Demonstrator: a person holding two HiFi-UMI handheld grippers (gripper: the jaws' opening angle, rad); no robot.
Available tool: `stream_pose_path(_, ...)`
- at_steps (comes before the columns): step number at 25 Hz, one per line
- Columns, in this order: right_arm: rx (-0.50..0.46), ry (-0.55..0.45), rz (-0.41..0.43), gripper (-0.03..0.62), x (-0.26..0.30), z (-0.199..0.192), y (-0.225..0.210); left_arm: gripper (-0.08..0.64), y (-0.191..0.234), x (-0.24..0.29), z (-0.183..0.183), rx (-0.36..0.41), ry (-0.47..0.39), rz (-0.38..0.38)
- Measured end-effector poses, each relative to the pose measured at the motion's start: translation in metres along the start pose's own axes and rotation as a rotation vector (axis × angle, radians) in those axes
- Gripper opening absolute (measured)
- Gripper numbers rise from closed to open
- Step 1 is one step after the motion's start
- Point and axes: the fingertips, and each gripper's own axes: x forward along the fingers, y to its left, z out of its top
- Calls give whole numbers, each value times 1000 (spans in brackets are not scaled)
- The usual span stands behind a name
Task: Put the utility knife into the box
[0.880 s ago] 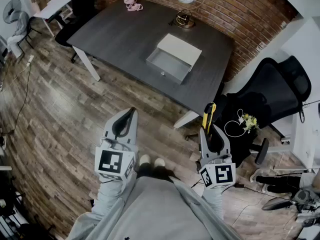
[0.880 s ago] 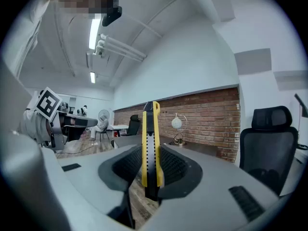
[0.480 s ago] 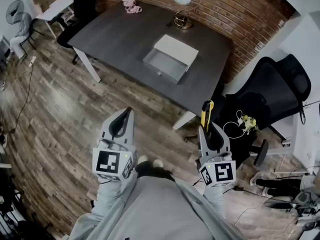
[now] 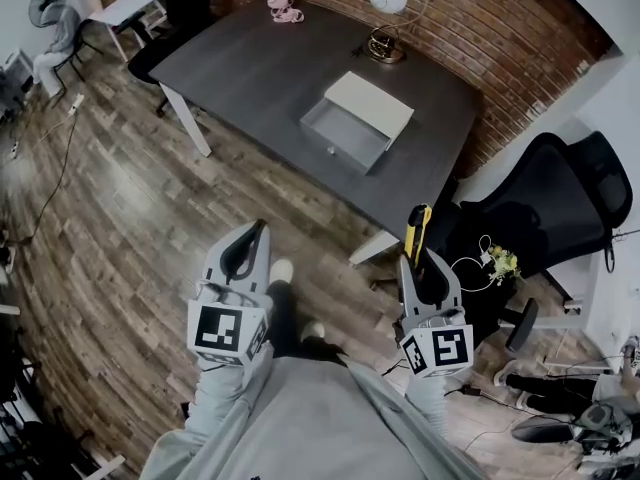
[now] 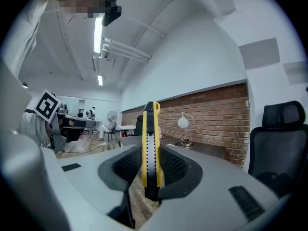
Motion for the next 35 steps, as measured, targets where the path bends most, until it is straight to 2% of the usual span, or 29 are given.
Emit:
stream_pose_path(7, 0, 10, 15, 126, 65, 3, 8, 21, 45, 41, 0, -4, 2, -2)
stream_pose_path(15, 2, 14, -18, 126, 166, 19, 2, 20, 112, 124, 11, -5, -2, -52)
stream_pose_path(21, 10, 21, -46, 126, 226, 27, 6, 20, 159, 168, 14, -6, 2, -79)
stream_pose_path(27, 15, 54, -81, 127, 259, 22, 13, 21, 195, 190, 8, -13, 23, -104)
stream_pose_path(35, 28, 91, -129, 126, 269, 15, 8, 20, 206, 209, -1, -23, 45, -144)
